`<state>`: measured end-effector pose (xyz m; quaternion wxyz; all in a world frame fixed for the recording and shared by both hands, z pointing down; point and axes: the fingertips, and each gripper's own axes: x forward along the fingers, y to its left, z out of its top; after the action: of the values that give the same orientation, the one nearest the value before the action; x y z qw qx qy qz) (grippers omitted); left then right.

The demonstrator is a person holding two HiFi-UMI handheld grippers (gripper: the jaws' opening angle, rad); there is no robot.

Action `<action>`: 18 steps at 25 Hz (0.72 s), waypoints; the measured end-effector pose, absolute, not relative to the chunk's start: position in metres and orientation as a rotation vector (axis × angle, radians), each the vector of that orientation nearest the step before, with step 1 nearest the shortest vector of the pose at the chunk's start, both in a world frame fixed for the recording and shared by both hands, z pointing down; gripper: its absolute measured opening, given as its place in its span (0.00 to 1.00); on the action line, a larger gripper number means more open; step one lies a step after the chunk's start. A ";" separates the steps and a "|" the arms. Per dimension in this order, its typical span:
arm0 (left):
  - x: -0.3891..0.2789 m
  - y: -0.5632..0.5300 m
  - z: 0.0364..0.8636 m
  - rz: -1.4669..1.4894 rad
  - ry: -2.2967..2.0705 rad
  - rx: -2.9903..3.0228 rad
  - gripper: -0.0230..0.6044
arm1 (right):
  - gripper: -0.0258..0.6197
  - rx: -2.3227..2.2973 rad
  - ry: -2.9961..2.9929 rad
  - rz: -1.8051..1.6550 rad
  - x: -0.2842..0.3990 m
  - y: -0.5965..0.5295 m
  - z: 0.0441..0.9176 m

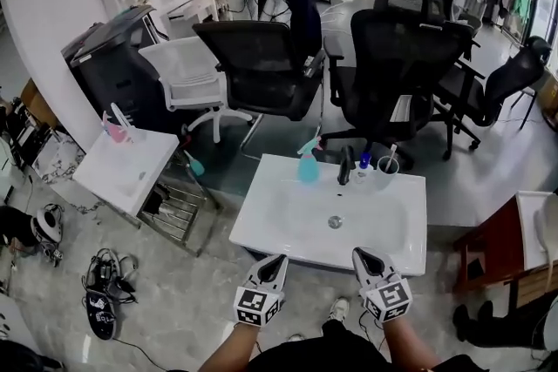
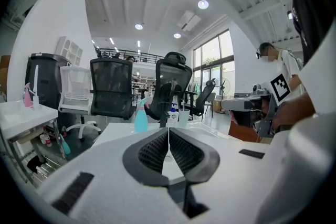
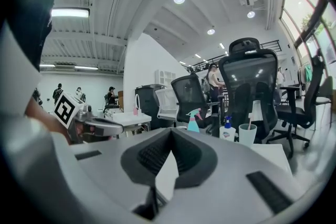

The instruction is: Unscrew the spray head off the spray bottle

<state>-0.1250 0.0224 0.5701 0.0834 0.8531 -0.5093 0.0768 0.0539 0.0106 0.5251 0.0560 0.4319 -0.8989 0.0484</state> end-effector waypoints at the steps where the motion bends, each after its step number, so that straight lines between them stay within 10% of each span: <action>1: -0.120 0.012 0.569 0.236 -1.521 2.551 0.06 | 0.05 1.306 -2.731 0.144 0.057 0.001 0.525; 18: -0.070 -0.093 0.568 0.277 -1.577 2.534 0.06 | 0.05 1.199 -2.779 0.119 0.101 -0.103 0.527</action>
<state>-0.0701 -0.0935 0.5682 0.0720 0.8433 -0.5246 0.0922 0.1013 -0.1031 0.5265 0.0562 0.3951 -0.9161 0.0391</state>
